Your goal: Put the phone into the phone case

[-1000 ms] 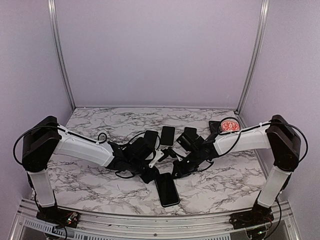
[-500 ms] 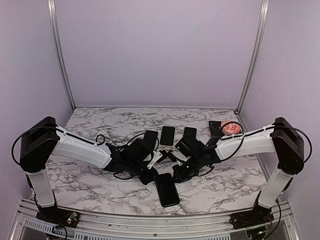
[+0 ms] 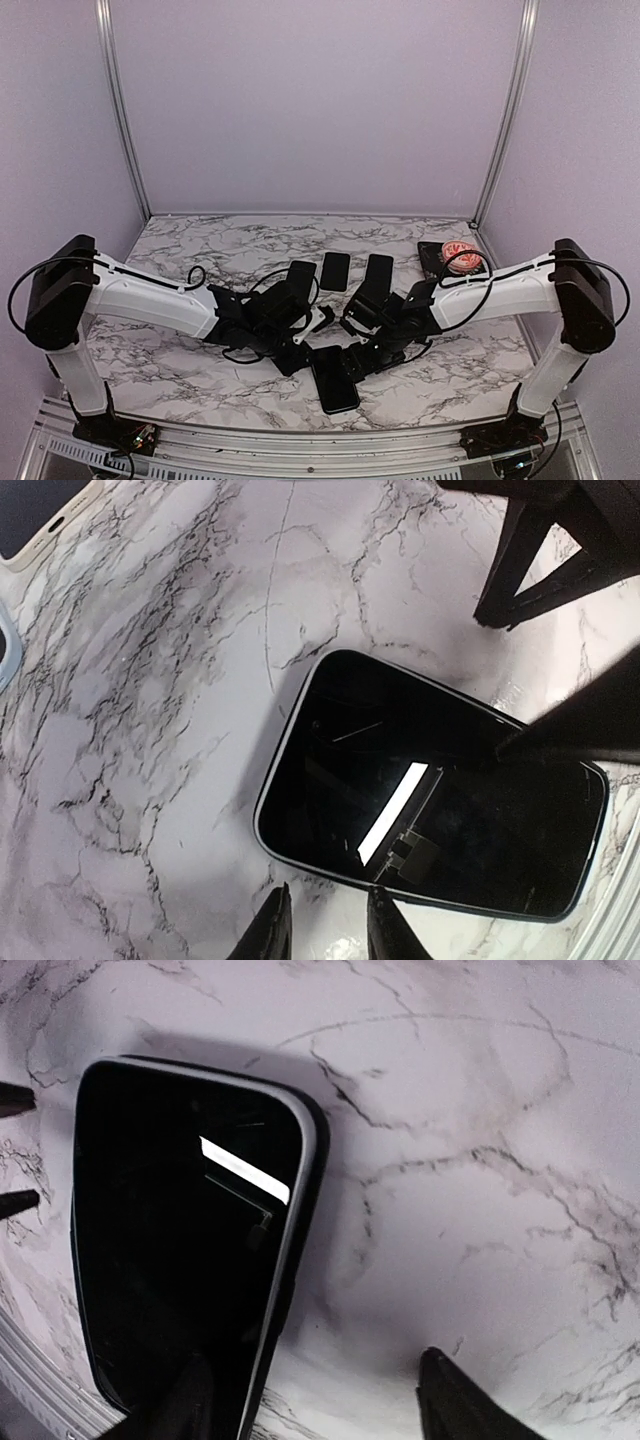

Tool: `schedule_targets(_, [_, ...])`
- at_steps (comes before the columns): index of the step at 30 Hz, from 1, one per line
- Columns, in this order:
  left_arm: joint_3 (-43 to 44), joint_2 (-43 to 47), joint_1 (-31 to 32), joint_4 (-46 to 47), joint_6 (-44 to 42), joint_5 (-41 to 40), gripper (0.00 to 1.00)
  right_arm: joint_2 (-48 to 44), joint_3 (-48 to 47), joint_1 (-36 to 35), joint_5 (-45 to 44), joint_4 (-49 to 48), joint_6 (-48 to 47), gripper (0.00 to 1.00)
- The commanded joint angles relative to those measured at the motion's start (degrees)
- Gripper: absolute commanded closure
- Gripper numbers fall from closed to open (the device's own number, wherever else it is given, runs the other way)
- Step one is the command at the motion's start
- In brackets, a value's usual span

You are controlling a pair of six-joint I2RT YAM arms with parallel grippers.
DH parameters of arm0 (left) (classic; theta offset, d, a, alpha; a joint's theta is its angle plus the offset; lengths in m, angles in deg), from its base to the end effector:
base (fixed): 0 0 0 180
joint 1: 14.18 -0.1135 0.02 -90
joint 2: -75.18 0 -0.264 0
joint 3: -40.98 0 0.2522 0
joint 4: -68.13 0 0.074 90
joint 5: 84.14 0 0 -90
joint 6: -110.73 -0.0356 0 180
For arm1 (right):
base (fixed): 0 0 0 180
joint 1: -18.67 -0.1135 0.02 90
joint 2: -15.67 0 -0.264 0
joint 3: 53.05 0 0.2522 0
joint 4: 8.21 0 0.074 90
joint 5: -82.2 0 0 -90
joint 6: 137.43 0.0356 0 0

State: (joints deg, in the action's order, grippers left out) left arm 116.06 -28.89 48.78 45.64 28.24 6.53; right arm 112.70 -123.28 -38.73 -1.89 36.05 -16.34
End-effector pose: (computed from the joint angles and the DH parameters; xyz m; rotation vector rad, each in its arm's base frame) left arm 0.1692 -0.3324 0.1616 1.1904 2.2539 -0.5260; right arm 0.1655 0.2656 0.1583 -0.6943 2.8595 0.4513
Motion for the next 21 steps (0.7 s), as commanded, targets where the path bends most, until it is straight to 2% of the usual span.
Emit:
schedule_targets(1, [0.07,7.06,-1.79,-0.99,3.66,-4.65,0.72,-2.73,-3.04,-4.14,-5.66,6.7,4.29,0.04])
schedule_targets(6, [-5.5,12.65,-5.54,1.89,7.38,-6.09,0.68,0.52,-7.27,-6.78,-5.13,8.13,5.94,0.01])
schedule_targets(8, [-7.71,14.63,-6.66,2.05,8.23,-7.33,0.61,3.79,-11.63,-8.47,-5.33,10.37,5.79,0.01])
schedule_targets(12, [-11.65,17.27,-8.06,2.49,10.36,-9.94,0.41,11.2,-18.67,-10.9,-5.63,16.56,5.79,0.01])
schedule_targets(13, [-12.43,17.77,-8.11,2.84,10.71,-10.49,0.38,13.12,-19.58,-11.13,-6.67,18.41,6.59,0.01])
schedule_targets(21, [-16.12,19.4,-8.12,5.97,11.45,-8.53,0.36,21.43,-28.38,-15.08,-14.69,29.77,10.61,0.01])
